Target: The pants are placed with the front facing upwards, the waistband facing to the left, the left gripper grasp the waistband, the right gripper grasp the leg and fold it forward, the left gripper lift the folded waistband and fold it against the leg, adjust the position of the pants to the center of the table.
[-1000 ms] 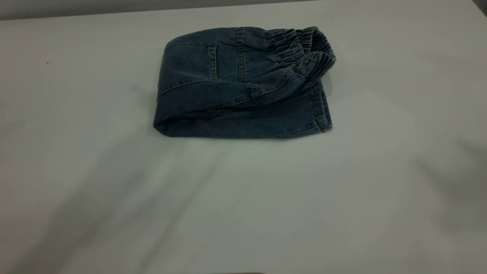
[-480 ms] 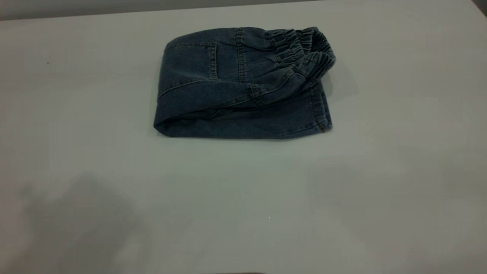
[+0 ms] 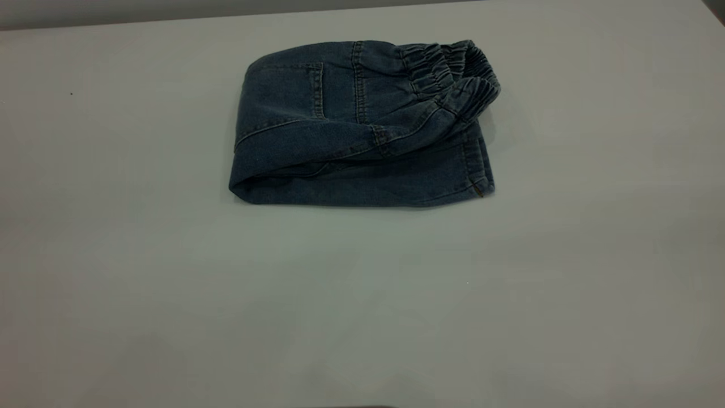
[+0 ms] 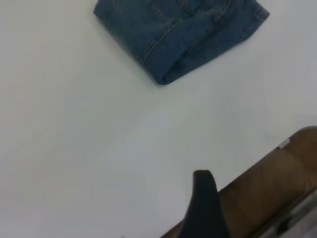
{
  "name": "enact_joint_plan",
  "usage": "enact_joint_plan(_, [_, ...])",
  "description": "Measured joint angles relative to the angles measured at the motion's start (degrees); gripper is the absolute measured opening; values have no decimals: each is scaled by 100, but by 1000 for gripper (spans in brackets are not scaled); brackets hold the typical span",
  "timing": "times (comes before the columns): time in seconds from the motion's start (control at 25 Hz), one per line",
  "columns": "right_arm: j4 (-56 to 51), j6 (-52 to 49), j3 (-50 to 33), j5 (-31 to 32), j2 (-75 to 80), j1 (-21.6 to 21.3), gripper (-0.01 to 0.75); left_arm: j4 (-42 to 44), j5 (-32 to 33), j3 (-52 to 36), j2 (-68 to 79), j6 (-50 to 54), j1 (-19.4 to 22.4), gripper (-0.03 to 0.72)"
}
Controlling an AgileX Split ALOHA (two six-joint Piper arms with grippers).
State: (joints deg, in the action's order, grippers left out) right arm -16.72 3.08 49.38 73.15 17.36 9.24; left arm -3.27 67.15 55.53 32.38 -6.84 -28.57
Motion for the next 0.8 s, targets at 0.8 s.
enact_joint_plan(0.8, [200, 1000, -2109, -608, -1394, 0, 444, 5, 0, -1846, -795, 0, 0, 499])
